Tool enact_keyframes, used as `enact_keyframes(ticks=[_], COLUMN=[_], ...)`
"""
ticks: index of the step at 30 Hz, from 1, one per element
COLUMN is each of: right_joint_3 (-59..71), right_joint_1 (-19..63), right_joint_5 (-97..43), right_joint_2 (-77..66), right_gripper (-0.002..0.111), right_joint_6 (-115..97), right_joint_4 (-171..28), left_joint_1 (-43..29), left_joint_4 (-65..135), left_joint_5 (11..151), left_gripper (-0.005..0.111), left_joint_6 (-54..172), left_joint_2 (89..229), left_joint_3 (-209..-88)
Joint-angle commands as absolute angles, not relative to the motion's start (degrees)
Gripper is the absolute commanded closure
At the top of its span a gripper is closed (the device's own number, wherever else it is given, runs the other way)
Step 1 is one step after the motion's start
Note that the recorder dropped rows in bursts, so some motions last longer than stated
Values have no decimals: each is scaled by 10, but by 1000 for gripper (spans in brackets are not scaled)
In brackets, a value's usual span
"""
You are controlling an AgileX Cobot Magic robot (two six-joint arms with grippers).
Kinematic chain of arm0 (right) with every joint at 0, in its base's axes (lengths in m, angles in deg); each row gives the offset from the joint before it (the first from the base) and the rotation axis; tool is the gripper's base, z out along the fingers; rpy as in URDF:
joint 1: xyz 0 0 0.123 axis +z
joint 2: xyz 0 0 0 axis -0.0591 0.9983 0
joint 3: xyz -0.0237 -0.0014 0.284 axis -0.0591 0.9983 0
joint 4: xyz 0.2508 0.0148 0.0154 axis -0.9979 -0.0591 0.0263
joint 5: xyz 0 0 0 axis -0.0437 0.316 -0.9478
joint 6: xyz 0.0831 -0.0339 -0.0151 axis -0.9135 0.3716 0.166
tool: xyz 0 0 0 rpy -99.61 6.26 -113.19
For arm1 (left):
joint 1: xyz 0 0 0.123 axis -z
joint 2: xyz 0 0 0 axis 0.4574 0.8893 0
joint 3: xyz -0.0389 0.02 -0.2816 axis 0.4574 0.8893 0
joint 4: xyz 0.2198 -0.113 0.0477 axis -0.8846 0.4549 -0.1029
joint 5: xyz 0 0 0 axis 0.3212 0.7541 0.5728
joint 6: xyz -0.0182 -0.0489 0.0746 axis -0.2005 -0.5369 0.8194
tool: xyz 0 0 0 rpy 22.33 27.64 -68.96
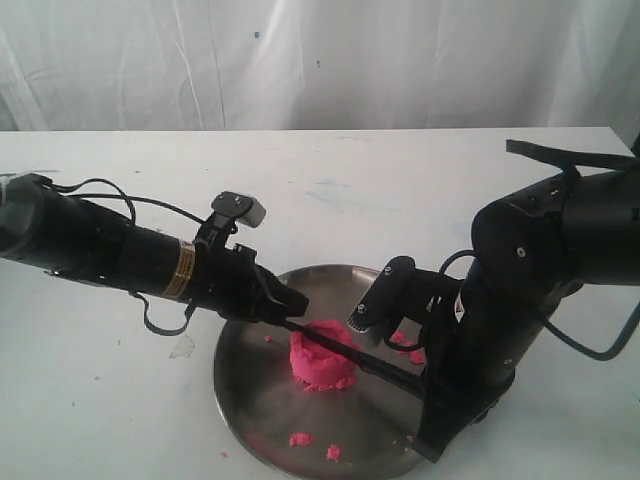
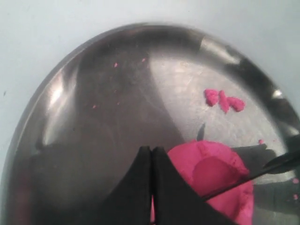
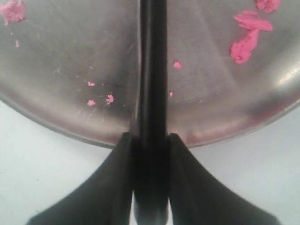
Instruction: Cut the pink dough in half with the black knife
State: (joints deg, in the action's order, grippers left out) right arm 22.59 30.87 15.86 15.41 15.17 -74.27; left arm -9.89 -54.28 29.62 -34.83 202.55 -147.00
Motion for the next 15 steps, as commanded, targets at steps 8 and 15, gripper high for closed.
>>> enact_keyframes(ticks=[8, 15], right_joint_3=[224, 224], right_joint_1=[309, 309], right_joint_5=[154, 154], right_joint_2=[153, 153], right_gripper=[108, 108], right_joint_6=[151, 151], right_joint_4=[-749, -751], left_joint_1=[-161, -161], left_joint_4=[-568, -569], left_joint_5=[206, 239], left_gripper=[107, 107], left_joint_6=[-378, -376], left_joint_2=[1986, 1986], left_joint_3=[-1471, -1432])
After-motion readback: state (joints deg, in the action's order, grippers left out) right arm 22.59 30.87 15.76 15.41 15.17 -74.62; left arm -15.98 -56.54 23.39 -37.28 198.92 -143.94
